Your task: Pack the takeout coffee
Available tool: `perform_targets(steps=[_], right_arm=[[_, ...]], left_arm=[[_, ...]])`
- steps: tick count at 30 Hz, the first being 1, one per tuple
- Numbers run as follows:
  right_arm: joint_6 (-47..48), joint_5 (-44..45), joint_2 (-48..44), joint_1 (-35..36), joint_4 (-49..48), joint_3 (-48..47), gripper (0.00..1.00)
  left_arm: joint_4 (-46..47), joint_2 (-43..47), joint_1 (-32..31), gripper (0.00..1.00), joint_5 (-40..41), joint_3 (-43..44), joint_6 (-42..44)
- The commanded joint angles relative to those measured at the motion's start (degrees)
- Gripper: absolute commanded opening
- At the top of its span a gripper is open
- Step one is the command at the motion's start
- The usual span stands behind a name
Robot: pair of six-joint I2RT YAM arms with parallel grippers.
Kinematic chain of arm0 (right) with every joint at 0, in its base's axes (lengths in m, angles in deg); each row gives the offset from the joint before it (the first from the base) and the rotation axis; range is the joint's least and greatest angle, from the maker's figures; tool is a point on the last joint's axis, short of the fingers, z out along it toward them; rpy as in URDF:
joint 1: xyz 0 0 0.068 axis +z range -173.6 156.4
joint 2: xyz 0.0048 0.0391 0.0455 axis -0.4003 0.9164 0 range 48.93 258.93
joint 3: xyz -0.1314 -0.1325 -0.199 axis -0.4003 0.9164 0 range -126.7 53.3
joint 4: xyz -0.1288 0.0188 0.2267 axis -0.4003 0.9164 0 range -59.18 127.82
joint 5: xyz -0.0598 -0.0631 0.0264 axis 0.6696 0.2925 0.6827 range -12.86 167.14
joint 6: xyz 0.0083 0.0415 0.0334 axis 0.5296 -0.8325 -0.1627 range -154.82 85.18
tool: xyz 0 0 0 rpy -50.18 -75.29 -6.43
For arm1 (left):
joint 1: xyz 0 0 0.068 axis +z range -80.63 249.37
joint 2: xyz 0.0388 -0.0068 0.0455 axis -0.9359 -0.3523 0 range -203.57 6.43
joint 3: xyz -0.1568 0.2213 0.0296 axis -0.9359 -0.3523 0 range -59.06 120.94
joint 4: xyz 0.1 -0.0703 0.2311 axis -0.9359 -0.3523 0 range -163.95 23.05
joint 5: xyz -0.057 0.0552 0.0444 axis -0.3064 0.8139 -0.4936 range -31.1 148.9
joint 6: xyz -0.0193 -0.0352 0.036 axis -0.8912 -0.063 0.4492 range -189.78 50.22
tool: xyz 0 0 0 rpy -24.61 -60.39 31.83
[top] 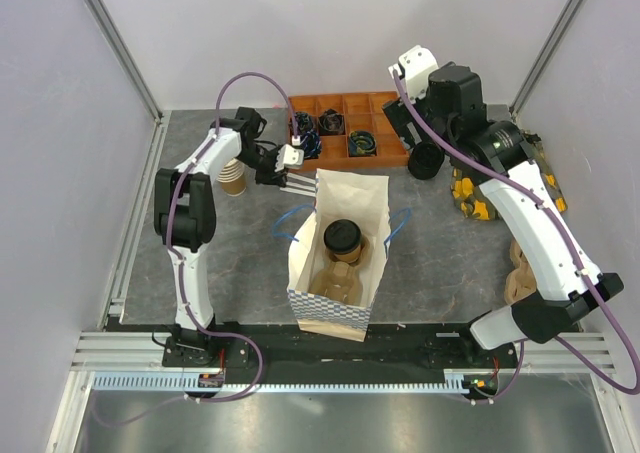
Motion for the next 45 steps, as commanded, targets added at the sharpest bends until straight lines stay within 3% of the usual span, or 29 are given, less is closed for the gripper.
perform_targets(steps=[1,13,45], right_arm=[[-0.6,2.2,-2.0,-0.3,0.0,0.3,0.98],[-0.3,1.9,-1.9,-0.3,0.2,0.9,0.98],[0.4,3.2,-2.0,-0.5,2.3,0.9,0.98]], left_arm=[[0.4,0.1,-0.4,0.27,-0.1,-2.3,6.5],[4.4,4.1,-1.1,0.27,-1.1,-4.1,3.8],[3.9,-9.0,-4.0,0.32,4.4,4.3,5.4]])
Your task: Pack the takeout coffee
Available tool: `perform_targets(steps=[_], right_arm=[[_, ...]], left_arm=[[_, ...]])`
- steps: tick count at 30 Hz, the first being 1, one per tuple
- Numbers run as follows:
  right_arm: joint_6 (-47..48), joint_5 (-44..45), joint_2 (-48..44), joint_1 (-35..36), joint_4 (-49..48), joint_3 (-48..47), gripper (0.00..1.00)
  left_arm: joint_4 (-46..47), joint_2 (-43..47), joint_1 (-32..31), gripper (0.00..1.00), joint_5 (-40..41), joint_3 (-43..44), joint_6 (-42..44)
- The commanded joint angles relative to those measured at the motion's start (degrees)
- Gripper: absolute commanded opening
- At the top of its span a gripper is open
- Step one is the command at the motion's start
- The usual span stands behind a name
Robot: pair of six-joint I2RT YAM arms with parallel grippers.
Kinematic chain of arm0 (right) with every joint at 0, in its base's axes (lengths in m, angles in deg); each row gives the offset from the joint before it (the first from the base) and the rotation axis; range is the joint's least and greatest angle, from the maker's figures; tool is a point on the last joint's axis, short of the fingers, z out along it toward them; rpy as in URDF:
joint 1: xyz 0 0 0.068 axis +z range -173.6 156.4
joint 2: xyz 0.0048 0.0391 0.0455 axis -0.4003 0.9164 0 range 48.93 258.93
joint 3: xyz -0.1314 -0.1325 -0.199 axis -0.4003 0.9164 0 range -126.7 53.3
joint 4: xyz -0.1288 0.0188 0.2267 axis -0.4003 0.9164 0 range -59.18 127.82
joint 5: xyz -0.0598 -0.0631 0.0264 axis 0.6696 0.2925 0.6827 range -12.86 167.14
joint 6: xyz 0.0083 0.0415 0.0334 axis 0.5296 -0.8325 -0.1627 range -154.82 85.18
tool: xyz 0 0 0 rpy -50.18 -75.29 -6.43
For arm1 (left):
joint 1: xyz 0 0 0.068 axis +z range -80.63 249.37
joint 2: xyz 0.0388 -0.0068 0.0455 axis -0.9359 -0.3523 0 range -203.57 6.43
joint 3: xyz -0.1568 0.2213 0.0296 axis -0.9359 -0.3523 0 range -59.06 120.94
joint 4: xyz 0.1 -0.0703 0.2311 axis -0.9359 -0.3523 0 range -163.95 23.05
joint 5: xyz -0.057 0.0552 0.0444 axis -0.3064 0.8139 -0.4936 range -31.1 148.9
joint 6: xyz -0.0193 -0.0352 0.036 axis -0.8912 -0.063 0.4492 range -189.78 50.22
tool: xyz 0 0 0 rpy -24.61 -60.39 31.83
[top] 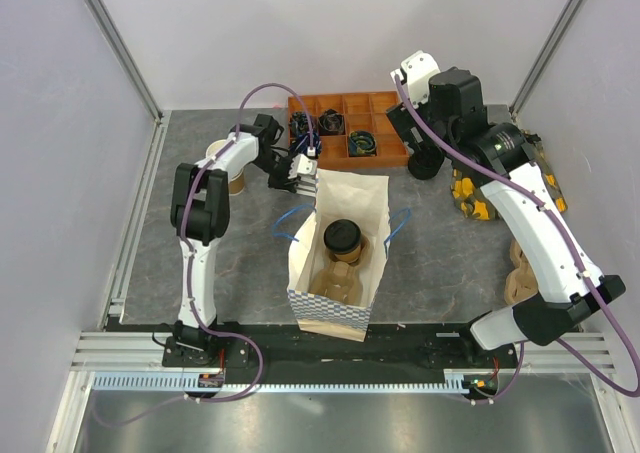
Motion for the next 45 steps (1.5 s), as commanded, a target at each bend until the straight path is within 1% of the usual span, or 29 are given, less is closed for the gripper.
perform_targets(steps=[1,7,9,21,27,32,35,36,38,39,42,45], right_arm=[[0.3,1.5,-1.2,-0.1,0.1,-0.5,0.98],[0.3,1.7,-1.2,-0.2,0.3,-0.4,0.98],[0.3,1.7,-1.3,-0.2,0.3,-0.4,0.98],[0.8,1.5,-2.3,-0.5,0.6,1.1,0.98],[1.0,1.1,-2.5,-0.4,0.6,1.4,0.98],[1.0,1.0,-2.5,-0.4,0.6,1.1,0.98],[1.0,1.1,-2.4,-0.4,0.6,1.1,0.98],[1.0,1.0,-2.3,-0.4,0.6,1.1,0.98],[1.0,0.8,-2.1,-0.4,0.7,1.0,0.98],[1.0,0.8,-2.0,-0.4,0.7,0.9,0.98],[1.1,0.8,-1.9,-0.4,0.7,0.7,0.98],[1.1,0.8,-2.0,-0.5,0.7,0.7,0.98]], left_arm=[[-0.1,-1.9,-0.6,0.32,1.6,2.5,2.3],[-0.6,-2.7,-1.3,0.31,2.8,2.6,3.2],[-1.9,-3.6,-1.5,0.31,4.6,3.3,3.5],[-16.0,-9.9,-2.2,0.31,11.7,12.3,3.9],[-18.5,-10.9,-2.9,0.29,13.4,14.5,2.6],[-20.2,-10.5,-3.6,0.2,14.0,14.6,-1.8],[-19.1,-9.5,-3.6,0.15,13.8,13.5,-5.5],[-18.8,-8.9,-3.5,0.11,13.9,12.7,-7.2],[-16.3,-8.1,-3.5,0.06,14.1,11.4,-9.2],[-16.0,-7.6,-3.5,0.02,13.9,10.2,-10.7],[-15.2,-5.7,-3.5,0.02,12.5,8.3,-13.3],[-13.5,-1.8,-3.4,0.02,10.2,5.2,-15.3]])
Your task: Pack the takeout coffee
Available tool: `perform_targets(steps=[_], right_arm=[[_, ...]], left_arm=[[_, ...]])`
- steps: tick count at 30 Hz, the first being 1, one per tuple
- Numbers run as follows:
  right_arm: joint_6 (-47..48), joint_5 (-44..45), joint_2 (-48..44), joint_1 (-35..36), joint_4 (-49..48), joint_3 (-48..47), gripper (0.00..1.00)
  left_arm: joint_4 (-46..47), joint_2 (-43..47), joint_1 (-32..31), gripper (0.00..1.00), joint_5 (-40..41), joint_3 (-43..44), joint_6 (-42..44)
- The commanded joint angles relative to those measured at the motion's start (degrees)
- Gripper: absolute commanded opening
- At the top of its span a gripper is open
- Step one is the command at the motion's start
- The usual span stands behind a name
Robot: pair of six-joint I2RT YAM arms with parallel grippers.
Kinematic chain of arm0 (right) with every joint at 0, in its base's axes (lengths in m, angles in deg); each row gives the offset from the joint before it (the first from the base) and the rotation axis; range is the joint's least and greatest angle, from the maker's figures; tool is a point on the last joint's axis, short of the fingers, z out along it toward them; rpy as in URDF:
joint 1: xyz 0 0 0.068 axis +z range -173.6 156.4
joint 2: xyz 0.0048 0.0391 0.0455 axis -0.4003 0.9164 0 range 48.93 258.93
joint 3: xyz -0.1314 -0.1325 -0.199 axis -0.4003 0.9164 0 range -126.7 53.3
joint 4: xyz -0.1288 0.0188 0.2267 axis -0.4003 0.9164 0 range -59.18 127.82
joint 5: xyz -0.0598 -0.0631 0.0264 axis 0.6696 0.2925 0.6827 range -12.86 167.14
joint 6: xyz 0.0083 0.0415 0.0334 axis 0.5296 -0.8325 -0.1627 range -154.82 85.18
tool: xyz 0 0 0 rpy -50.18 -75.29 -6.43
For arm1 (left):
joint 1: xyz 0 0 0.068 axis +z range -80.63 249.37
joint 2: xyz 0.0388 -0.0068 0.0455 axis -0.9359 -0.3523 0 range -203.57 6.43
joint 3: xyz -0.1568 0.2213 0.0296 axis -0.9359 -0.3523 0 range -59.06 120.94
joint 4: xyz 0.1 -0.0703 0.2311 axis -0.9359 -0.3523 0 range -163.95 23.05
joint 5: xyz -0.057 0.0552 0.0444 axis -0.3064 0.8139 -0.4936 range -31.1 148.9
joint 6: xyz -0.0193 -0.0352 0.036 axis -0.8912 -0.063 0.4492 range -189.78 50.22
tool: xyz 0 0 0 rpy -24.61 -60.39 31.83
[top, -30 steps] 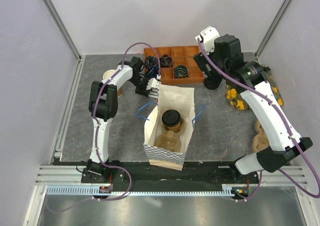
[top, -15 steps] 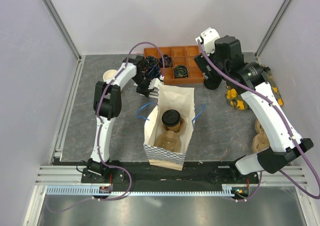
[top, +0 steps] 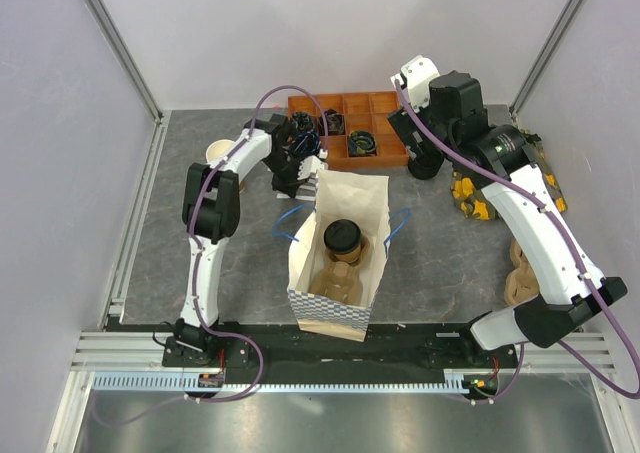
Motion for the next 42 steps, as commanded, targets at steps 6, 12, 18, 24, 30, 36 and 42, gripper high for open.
perform_targets(steps=[6,12,18,24,30,36,42], right_arm=[[0.0,1.1,-1.5,-0.3,-0.5,-1.1,0.98],[-0.3,1.1,-2.1,-0.2,-0.6,-1.3,0.98],[-0.4,1.0,-2.1,-0.2,-0.6,-2.1,0.98],[-1.1,0.2,-1.8,-0.3,-0.3,-3.5,0.98],[-2.6,-1.0,0.2,-0.2,-0.6,-7.4,0.98],[-4.3,-2.5,1.0,-0.2,-1.0,-10.2,0.98],[-6.8,-5.1,1.3,-0.3,-1.5,-13.9,0.98]], left_arm=[[0.3,8.3,0.8,0.02,-2.0,-6.6,-11.9],[1.0,10.3,2.3,0.02,-2.7,-6.8,-14.1],[1.1,12.1,3.8,0.02,-2.9,-5.7,-16.0],[1.0,14.8,5.5,0.02,-5.9,-5.1,-19.3],[0.3,16.1,7.6,0.02,-8.7,-1.2,-23.4],[1.0,17.0,9.6,0.02,-12.5,3.0,-29.3],[6.8,21.6,11.4,0.02,-18.4,4.7,-38.9]])
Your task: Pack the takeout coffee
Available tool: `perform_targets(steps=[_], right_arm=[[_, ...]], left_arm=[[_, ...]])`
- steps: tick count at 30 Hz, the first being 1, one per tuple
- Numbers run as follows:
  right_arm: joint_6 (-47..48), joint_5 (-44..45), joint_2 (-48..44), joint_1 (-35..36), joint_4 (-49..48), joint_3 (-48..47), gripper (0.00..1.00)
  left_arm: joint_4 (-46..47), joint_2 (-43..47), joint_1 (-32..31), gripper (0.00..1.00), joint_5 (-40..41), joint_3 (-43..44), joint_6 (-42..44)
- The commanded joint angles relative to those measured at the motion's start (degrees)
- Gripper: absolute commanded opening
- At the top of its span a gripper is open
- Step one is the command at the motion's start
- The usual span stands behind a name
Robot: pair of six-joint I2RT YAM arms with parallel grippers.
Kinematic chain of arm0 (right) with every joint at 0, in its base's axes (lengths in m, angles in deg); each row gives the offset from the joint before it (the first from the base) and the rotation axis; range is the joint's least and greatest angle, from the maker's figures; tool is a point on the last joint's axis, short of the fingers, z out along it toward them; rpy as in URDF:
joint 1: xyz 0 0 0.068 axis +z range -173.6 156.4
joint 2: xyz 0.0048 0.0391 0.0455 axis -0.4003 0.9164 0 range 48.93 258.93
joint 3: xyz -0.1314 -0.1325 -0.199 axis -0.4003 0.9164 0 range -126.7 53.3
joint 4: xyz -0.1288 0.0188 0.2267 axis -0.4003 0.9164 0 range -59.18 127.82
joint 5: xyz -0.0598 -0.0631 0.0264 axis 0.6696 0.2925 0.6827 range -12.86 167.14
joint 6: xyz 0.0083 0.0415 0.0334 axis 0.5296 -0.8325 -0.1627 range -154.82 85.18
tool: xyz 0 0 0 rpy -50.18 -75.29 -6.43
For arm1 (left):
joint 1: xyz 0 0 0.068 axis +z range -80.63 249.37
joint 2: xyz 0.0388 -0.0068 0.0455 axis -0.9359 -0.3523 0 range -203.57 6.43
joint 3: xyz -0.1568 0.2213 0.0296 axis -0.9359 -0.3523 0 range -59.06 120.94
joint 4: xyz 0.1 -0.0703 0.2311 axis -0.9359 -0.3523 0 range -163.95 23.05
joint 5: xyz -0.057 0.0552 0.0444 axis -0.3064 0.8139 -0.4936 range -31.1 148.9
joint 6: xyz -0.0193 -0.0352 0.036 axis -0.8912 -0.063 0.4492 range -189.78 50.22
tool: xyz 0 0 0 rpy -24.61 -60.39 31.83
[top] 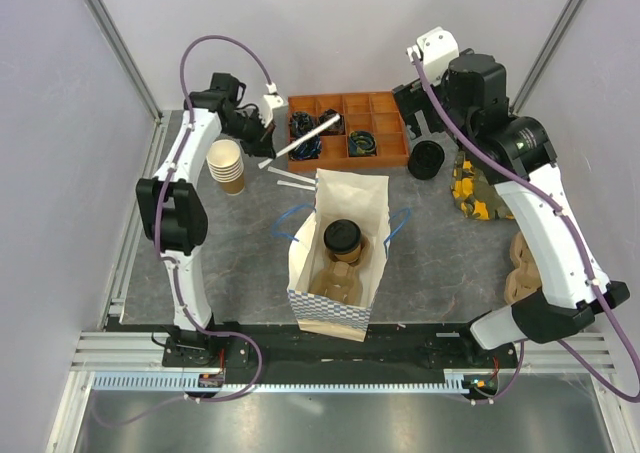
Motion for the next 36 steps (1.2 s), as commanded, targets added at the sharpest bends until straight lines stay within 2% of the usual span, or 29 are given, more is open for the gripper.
perform_targets(steps=[1,6,11,13,18,23,26,36], right_arm=[[-3.3,-2.9,-0.1,-0.2,-2.0,-4.3,0.98],[-8.5,-9.2,-0.4,-0.2,-4.1,-7.4,0.98],[-15.0,-15.3,1.8,-0.2,-6.6,-15.9,0.98],[-17.9,-18.0,1.3,-0.2,-9.2,-15.2,0.98],[-23.3,-21.3,-0.8,-0.3,-21.2,-10.3,0.98],[-30.4,-27.4,1.3,-0.3,-27.8,-11.3,0.98],[-33.1,-30.6,0.7,-0.3,-32.8,-8.8,0.97],[-42.7,-31.7,3.9,-0.6,-36.5,-8.9,0.89]], left_arm=[[5.4,7.2,0.9,0.02,-7.6,3.3,-10.9],[11.1,14.3,0.9,0.02,-10.8,1.9,-17.9],[25.4,20.9,0.9,0.02,-12.9,-3.5,-29.6],[29.5,22.3,0.9,0.02,-13.3,-3.6,-34.6],[35.0,25.7,-0.3,0.02,-14.1,-4.5,-40.8],[39.5,29.9,-3.3,0.02,-13.2,-7.2,-43.5],[41.9,32.6,-5.1,0.02,-12.2,-10.8,-43.7],[46.3,37.4,-8.6,0.02,-11.7,-15.9,-45.8]])
